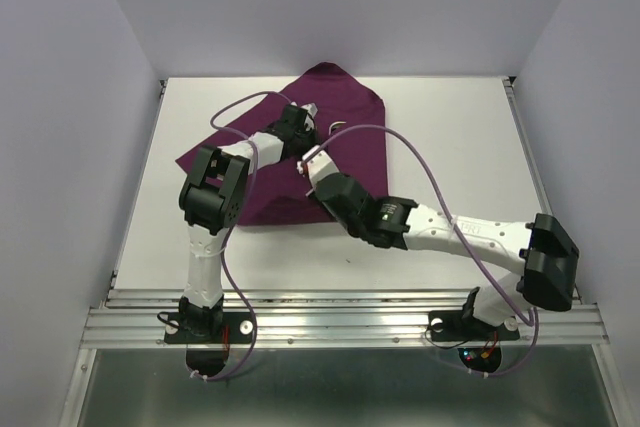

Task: Prepare the surgical pack
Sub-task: Pack the surgical kit at the center of the board.

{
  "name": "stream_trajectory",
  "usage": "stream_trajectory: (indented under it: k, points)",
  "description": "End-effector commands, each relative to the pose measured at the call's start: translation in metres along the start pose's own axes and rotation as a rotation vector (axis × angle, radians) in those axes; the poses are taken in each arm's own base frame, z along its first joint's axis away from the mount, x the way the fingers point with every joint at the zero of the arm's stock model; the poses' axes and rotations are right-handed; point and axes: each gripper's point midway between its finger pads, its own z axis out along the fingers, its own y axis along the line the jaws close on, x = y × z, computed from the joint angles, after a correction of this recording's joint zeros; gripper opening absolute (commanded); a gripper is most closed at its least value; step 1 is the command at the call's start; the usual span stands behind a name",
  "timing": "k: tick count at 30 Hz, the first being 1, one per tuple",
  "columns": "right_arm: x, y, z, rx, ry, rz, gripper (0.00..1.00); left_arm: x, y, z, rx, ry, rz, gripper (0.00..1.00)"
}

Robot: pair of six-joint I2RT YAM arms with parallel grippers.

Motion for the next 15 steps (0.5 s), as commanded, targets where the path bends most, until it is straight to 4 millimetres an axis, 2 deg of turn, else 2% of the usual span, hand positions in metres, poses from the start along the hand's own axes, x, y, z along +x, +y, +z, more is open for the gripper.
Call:
stream_trajectory:
  k: [1, 3, 5, 7, 9, 10, 15]
  points:
    - [-0.069, -0.044, 0.006, 0.072, -0.180, 0.027, 0.01, 0.029, 0.020, -0.001, -0.066, 0.116, 0.005, 0.00]
    - [-0.085, -0.054, 0.013, 0.082, -0.218, 0.027, 0.01, 0.030, 0.021, -0.001, -0.064, 0.121, 0.003, 0.00]
    - [-0.093, -0.064, 0.020, 0.085, -0.231, 0.033, 0.01, 0.031, 0.022, 0.000, -0.064, 0.126, 0.000, 0.00]
    - [-0.110, -0.081, 0.029, 0.104, -0.276, 0.055, 0.01, 0.031, 0.022, 0.000, -0.064, 0.127, 0.000, 0.00]
    - [-0.113, -0.086, 0.043, 0.092, -0.278, 0.056, 0.01, 0.031, 0.025, 0.000, -0.065, 0.129, -0.005, 0.00]
    - [-0.121, -0.098, 0.047, 0.105, -0.293, 0.070, 0.01, 0.032, 0.025, 0.000, -0.063, 0.131, -0.005, 0.00]
    - [-0.126, -0.114, 0.080, 0.117, -0.304, 0.079, 0.01, 0.033, 0.029, 0.000, -0.060, 0.140, -0.010, 0.00]
